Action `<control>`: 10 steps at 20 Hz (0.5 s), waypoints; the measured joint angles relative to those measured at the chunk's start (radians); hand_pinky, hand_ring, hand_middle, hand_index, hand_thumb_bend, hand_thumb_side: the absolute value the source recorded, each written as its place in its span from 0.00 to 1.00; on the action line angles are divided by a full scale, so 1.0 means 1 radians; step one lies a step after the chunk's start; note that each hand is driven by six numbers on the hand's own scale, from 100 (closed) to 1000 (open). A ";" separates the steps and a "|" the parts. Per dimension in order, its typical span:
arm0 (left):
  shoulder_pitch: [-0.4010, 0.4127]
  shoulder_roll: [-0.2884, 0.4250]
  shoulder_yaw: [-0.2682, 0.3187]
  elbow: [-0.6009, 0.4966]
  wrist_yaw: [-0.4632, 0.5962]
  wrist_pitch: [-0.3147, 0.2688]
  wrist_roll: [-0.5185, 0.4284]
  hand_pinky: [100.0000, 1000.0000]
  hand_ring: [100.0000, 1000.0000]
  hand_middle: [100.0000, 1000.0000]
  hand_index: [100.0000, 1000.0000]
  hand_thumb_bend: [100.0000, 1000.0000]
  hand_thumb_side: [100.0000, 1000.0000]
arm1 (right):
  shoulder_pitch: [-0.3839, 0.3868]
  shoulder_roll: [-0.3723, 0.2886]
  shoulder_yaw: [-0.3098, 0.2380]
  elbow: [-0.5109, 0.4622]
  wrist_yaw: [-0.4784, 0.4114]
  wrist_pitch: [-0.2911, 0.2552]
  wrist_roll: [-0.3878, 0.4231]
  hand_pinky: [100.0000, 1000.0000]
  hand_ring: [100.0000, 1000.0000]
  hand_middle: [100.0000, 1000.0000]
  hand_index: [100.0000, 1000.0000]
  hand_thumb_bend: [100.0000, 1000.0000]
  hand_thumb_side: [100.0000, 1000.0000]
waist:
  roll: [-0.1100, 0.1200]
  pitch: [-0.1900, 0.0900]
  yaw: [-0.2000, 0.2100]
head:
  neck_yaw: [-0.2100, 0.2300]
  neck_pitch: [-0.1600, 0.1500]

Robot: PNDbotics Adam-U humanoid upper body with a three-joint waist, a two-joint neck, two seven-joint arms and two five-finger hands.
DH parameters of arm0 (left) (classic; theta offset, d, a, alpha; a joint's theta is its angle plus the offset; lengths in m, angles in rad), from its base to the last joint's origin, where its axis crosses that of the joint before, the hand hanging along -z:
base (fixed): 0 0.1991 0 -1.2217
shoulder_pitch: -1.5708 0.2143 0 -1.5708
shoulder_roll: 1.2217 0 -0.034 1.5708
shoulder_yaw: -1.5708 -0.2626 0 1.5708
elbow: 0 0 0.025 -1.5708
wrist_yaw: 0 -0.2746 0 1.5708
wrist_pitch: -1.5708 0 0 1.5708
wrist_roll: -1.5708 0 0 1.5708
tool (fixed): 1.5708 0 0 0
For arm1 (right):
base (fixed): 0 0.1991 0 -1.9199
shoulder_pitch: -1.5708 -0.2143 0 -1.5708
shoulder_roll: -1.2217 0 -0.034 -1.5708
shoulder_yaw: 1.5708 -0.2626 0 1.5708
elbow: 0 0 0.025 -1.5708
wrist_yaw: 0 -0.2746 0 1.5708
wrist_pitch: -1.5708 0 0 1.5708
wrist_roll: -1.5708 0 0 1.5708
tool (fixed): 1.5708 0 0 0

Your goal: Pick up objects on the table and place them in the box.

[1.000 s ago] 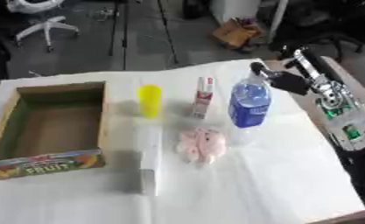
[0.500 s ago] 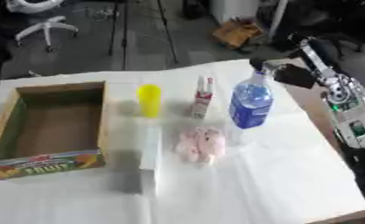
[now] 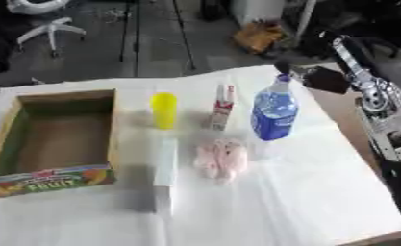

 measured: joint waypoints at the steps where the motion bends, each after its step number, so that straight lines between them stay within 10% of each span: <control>1: 0.000 0.000 0.000 0.000 0.001 0.000 0.000 0.70 0.81 0.71 0.82 0.44 1.00 | 0.004 0.000 0.005 0.000 -0.001 -0.002 0.004 0.71 0.79 0.86 0.85 0.67 0.62 | 0.000 0.000 0.000 | 0.000 0.000; 10: 0.000 0.000 -0.005 0.000 0.002 0.001 -0.002 0.70 0.81 0.71 0.82 0.44 1.00 | 0.015 0.000 0.040 0.007 -0.006 -0.023 0.040 0.71 0.79 0.86 0.85 0.67 0.63 | 0.000 0.000 0.000 | -0.007 0.000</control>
